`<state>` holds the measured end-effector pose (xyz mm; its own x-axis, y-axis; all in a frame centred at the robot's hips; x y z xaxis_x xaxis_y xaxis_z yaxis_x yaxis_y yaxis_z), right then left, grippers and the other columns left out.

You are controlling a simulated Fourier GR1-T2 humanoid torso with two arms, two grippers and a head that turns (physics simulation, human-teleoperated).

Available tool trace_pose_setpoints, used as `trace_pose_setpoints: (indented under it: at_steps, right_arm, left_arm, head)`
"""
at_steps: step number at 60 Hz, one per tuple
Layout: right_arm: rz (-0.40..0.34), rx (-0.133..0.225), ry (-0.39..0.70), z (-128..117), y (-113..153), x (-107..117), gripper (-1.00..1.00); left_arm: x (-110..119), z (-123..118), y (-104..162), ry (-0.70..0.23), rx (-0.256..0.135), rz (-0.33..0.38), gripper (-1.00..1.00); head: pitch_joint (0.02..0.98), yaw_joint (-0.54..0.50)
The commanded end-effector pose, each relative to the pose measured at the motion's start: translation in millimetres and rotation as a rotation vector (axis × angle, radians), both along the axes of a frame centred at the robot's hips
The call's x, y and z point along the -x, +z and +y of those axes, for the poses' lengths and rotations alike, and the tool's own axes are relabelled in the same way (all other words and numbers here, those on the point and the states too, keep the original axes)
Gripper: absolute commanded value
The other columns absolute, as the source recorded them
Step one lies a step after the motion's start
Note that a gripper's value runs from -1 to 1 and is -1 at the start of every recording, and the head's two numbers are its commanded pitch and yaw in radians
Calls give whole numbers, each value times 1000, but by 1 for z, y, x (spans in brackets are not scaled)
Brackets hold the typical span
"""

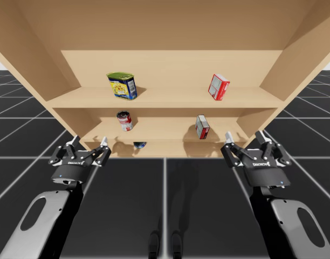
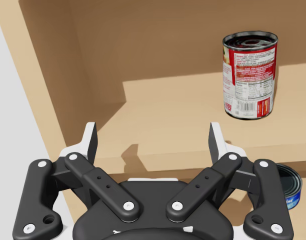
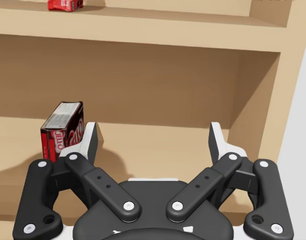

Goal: Look through the shelves, find the gelatin box, and take it.

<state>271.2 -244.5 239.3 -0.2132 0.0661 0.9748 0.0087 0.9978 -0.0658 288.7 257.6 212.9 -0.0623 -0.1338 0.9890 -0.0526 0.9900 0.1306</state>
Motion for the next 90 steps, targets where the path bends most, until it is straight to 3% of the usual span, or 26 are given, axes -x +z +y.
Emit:
trace_pose_setpoints:
  at_steps: [1, 8, 15, 28, 35, 47, 50, 56, 59, 66, 70, 81, 85, 90]
  right_arm:
    - [-13, -20, -61, 0, -2, 1, -1000]
    - [6, 11, -44, -2, -2, -4, -1000]
    - [28, 6, -40, -3, -2, -5, -1000]
    - [20, 18, -48, -5, -2, -6, -1000]
    - [17, -2, -45, -7, 1, -6, -1000]
    - [-1, -12, -23, -3, 10, 2, -1000]
    - [-4, -26, -8, 1, 17, 8, -1000]
    - [-19, -5, 4, 11, 34, 23, -1000]
    - [-25, 36, 3, 16, 45, 31, -1000]
    - [-49, 87, -2, 25, 70, 44, -1000]
    - [-56, 99, 32, 31, 81, 48, -1000]
    - [-74, 96, 74, 42, 107, 50, -1000]
    - [-80, 115, 74, 47, 115, 47, -1000]
    - [-66, 99, 84, 52, 125, 41, -1000]
  left_arm:
    - [0, 0, -1, 1, -5, 3, -1000]
    - [0, 0, -1, 3, -5, 6, -1000]
    - [0, -1, -1, -2, -9, 10, -1000]
    - [0, -4, -2, -20, -18, 14, -1000]
    - [0, -4, -3, -27, -20, 15, -1000]
    - [0, -5, -3, -23, -18, 19, -1000]
    - [0, -5, -3, -21, -18, 21, -1000]
    - [0, -6, -3, -20, -18, 22, -1000]
    - [0, -6, -3, -18, -23, 20, -1000]
    - [0, -5, -2, -12, -23, 18, -1000]
    - [0, -5, -2, -21, -14, 23, -1000]
    - [0, -4, -2, -29, -11, 27, -1000]
    - [0, -4, -2, -31, -10, 27, -1000]
    - [0, -4, -1, -35, -2, 29, -1000]
  head:
    - [67, -33]
    - [104, -44]
    - [159, -68]
    - [263, -249]
    - [286, -321]
    - [288, -317]
    - [290, -308]
    - [290, -299]
    - [290, -301]
    - [289, -313]
    - [289, -317]
    - [288, -316]
    - [288, -315]
    - [288, -309]
